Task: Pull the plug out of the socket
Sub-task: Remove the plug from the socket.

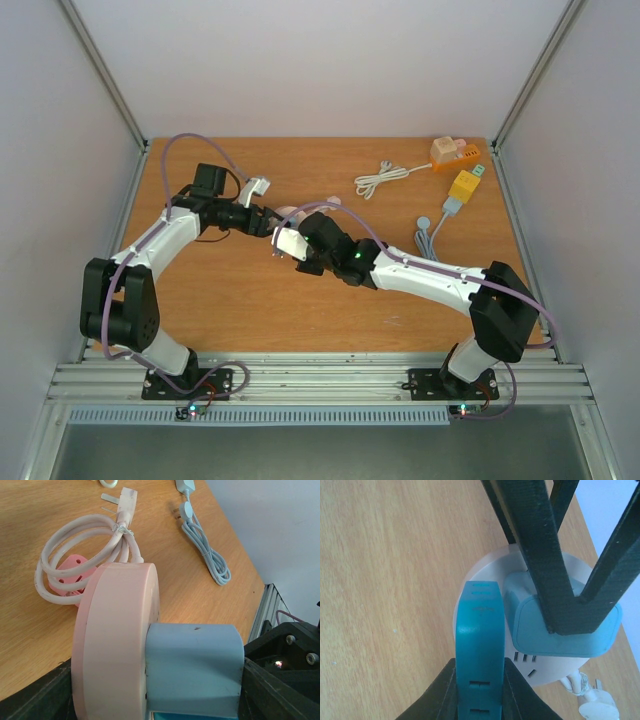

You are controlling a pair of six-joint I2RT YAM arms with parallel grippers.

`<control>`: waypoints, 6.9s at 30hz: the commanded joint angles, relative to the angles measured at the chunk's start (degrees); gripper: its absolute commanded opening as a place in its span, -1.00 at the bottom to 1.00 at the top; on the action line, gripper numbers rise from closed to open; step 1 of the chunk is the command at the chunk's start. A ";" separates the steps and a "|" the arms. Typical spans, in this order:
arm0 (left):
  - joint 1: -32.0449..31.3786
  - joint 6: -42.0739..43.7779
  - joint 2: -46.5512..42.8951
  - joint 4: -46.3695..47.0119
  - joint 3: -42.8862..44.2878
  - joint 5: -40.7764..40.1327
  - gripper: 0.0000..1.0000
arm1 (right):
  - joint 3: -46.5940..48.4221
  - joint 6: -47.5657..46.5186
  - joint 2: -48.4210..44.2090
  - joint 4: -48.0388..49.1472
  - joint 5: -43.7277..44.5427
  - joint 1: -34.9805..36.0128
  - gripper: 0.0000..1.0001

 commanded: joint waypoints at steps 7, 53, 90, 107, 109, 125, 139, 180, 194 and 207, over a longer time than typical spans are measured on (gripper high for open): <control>1.31 1.94 -1.11 3.64 0.17 -1.94 -0.99 | 1.61 0.13 -2.19 1.83 3.07 -0.41 -0.70; 0.92 2.75 0.05 1.96 0.81 2.82 -0.99 | 0.64 0.37 -0.65 3.38 1.65 0.43 -0.62; 2.95 1.16 -1.93 4.77 -0.55 4.51 -0.99 | 0.07 2.54 -2.20 3.52 0.27 -2.38 -0.95; 0.22 4.23 -1.27 1.99 0.70 -0.49 -0.99 | 0.90 -0.64 -1.69 3.69 4.41 -1.60 -0.92; 0.22 3.83 -1.26 2.13 0.76 -0.84 -0.99 | 0.37 -1.76 -1.66 5.16 5.57 -0.89 -0.92; 2.94 1.00 -1.04 3.73 0.59 8.60 -0.99 | -2.86 -3.35 -2.91 10.54 5.93 0.06 -0.94; 2.31 2.44 -1.71 3.18 0.30 3.46 -1.00 | -0.09 0.45 -3.84 2.73 -0.01 -2.93 -0.95; 0.87 3.63 -1.18 2.00 0.81 -3.98 -0.99 | 1.17 -0.60 -3.42 1.87 2.64 -2.29 -0.95; 0.21 3.62 -0.79 1.31 1.57 -3.56 -0.99 | -0.61 -1.85 -2.90 6.20 5.22 -0.36 -0.95; 2.11 3.35 0.08 0.56 1.90 3.97 -0.99 | -0.55 1.42 -5.34 1.83 -2.75 -2.82 -0.97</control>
